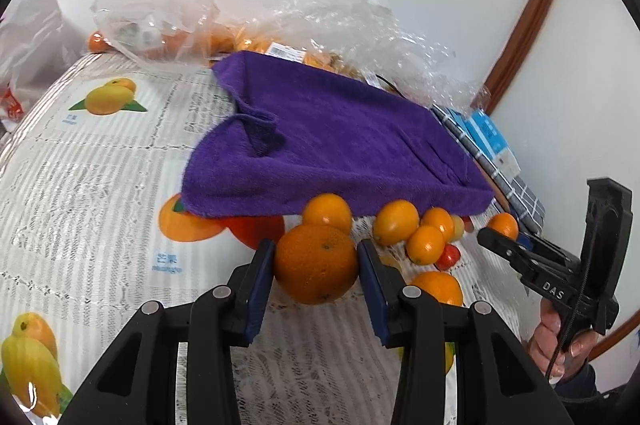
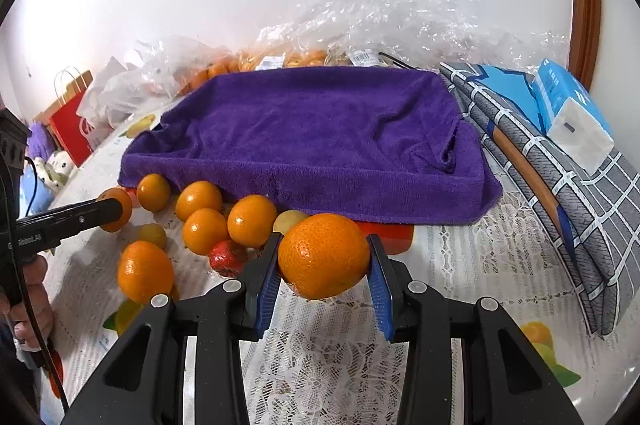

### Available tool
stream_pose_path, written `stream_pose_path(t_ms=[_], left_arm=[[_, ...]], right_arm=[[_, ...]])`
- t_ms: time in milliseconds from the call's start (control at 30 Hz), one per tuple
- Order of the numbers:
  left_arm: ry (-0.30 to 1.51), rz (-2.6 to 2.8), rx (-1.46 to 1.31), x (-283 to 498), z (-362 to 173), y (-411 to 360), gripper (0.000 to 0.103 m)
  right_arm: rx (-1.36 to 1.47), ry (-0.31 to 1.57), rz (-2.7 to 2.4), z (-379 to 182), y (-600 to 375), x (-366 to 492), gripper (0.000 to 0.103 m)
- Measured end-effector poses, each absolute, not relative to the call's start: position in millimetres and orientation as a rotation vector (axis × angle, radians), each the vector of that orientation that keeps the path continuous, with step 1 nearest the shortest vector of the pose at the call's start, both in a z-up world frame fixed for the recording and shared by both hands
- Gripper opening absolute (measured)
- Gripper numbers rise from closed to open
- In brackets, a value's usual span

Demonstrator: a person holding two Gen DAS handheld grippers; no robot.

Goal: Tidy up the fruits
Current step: 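Close the right gripper on a large orange while the left gripper grasps another orange, then lift both oranges onto the purple towel and open the right gripper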

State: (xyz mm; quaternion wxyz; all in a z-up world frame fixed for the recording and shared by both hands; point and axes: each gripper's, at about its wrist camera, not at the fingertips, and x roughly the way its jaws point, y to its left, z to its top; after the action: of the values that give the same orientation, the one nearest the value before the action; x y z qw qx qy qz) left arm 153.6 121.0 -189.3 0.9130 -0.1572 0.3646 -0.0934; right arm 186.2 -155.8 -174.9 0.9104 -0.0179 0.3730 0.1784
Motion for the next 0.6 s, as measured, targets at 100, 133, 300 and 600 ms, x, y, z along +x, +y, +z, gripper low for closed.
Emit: stream_pose_path(t_ms=[100, 133, 300, 600], left_arm=[[0.684, -0.177, -0.313, 147.0, -177.3, 120.9, 0.04], [0.655, -0.19, -0.321, 144.6, -170.3, 120.4, 0.04], [0.649, -0.229, -0.367, 156.0, -150.2, 112.7, 0.04], [0.636, -0.177, -0.291, 214.7, -114.0, 80.1, 0.04]], right_arm=[[-0.014, 0.763, 0.384, -172.2, -158.3, 186.1, 0.04], [-0.003, 0.767, 0.386, -171.3, -159.1, 186.6, 0.04], [0.052, 0.775, 0.359, -156.3, -164.7, 188.6, 0.04], [0.012, 0.673, 0.203, -110.0, -166.5, 210.0, 0.04]])
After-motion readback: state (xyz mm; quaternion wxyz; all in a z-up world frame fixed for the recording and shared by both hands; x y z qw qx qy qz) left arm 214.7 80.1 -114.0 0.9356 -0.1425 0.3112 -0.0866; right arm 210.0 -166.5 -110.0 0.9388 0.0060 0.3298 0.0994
